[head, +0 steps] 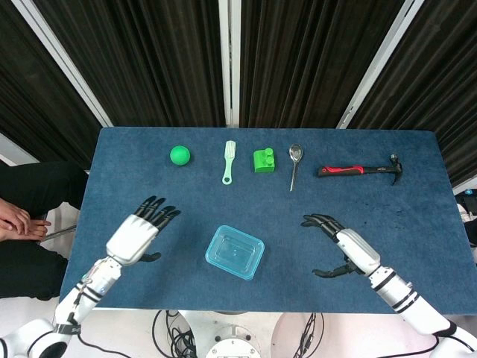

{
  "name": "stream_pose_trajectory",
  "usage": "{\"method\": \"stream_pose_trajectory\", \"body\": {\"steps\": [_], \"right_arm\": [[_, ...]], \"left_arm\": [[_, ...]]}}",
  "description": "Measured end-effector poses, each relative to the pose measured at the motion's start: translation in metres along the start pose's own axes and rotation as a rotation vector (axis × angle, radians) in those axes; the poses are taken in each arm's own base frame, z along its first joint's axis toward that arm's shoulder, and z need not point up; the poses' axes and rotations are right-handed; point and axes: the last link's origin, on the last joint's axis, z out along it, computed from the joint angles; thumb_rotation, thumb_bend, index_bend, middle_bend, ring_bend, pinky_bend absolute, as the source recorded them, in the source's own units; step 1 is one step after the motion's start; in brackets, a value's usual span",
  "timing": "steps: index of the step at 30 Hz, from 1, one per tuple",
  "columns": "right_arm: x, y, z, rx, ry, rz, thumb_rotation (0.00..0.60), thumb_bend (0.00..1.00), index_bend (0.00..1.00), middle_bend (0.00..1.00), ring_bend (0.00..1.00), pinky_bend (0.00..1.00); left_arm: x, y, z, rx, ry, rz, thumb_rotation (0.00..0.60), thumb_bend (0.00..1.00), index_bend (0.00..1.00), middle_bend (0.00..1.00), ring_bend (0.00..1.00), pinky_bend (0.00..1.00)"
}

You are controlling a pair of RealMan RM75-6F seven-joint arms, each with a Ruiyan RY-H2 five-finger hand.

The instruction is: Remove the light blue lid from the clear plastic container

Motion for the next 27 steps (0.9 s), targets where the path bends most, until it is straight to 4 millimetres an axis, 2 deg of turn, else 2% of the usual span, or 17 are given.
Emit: {"method": "stream_pose_trajectory", "body": {"steps": [4, 7, 18, 27], "right_arm": [[0.02, 0.003, -0.003, -0.031, 0.111, -0.031, 0.6, 0.06, 0.0, 0.16, 0.0, 0.02], [0.024, 0.005, -0.005, -0.041, 0.134, -0.042, 0.6, 0.06, 0.0, 0.16, 0.0, 0.02], [0.022, 0.013, -0.01, -0.032, 0.152, -0.022, 0.6, 0.06, 0.0, 0.16, 0.0, 0.02], [0.021, 0.018, -0.015, -0.024, 0.163, -0.004, 0.6, 0.06, 0.0, 0.16, 0.0, 0.02]], "left_arm": [[-0.003, 0.03, 0.039, -0.117, -0.062, -0.015, 0.6, 0.0, 0.02, 0.02, 0.0, 0.01], [-0.006, 0.043, 0.053, -0.151, -0.11, -0.013, 0.6, 0.0, 0.01, 0.0, 0.0, 0.01], [-0.015, 0.087, 0.068, -0.167, -0.238, -0.094, 0.6, 0.0, 0.01, 0.0, 0.0, 0.0], [-0.027, 0.104, 0.087, -0.122, -0.32, -0.116, 0.6, 0.0, 0.01, 0.0, 0.0, 0.0]]}}
